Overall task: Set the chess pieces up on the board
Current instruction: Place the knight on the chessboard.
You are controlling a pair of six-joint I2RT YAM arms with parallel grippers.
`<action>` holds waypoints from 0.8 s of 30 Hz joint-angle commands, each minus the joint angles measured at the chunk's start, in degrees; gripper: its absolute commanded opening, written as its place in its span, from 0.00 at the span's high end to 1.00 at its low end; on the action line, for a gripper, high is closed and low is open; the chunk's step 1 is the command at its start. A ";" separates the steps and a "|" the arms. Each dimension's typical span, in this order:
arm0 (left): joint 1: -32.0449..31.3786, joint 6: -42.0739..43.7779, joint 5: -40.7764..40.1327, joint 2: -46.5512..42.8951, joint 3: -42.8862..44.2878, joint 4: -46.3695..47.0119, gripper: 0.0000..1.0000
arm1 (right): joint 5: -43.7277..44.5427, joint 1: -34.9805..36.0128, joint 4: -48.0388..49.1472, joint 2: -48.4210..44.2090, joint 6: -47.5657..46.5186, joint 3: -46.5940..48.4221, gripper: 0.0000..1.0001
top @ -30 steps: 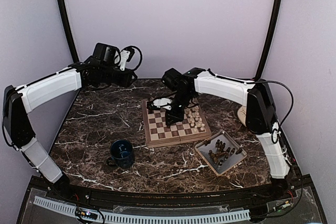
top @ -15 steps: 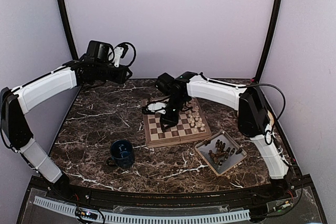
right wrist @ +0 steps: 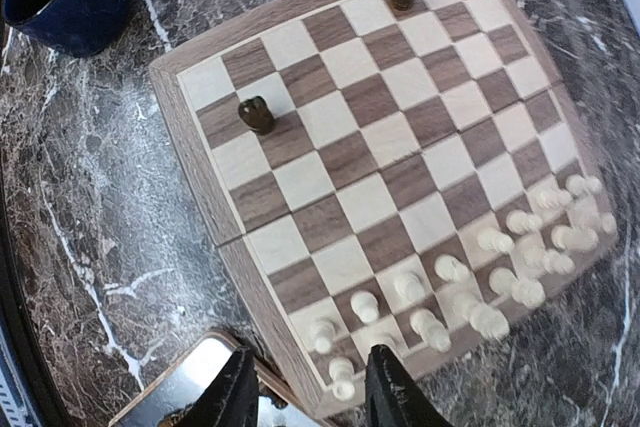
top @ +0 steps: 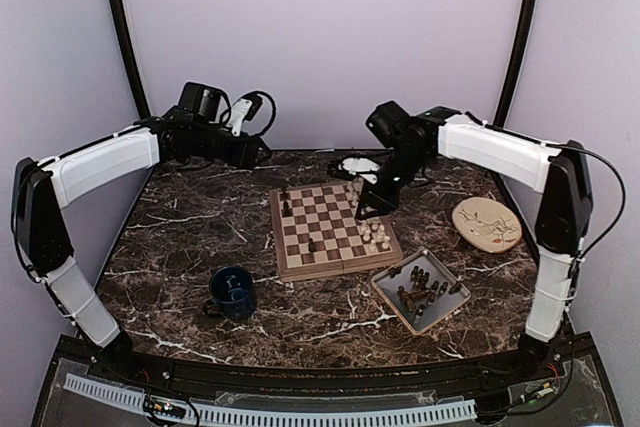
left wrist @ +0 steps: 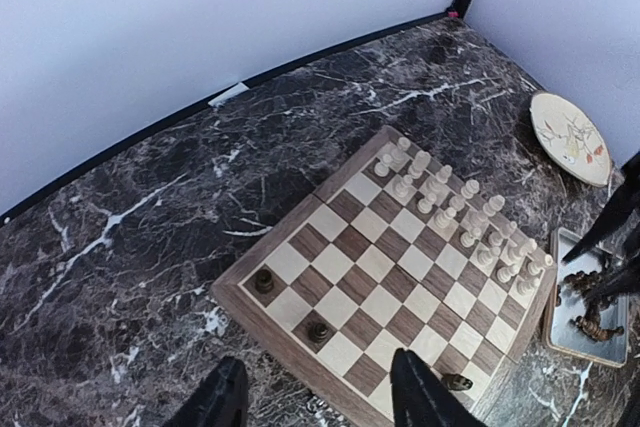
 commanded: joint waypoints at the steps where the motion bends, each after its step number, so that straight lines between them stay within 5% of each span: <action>1: -3.19 2.49 2.55 2.90 3.59 -4.18 0.03 | -2.13 -4.39 7.02 -10.69 1.12 -11.11 0.62; 12: -11.91 3.54 -3.64 7.07 5.49 -4.80 0.01 | -14.51 -18.59 32.25 -38.28 4.34 -45.38 0.60; 14: -11.99 1.98 -2.14 6.41 4.00 -2.88 0.01 | -14.08 -21.88 34.56 -39.99 4.53 -47.62 0.59; 17: -12.00 -2.04 -10.15 7.22 3.88 -1.98 0.01 | -14.56 -26.11 37.12 -41.22 6.42 -48.84 0.58; 19: -11.92 -5.87 -20.13 9.88 7.02 -6.53 0.01 | -15.28 -27.62 37.69 -41.13 6.97 -49.40 0.58; 24: -11.11 -7.14 -28.10 20.39 17.75 -17.40 0.01 | -17.92 -28.53 33.93 -34.98 6.14 -45.02 0.58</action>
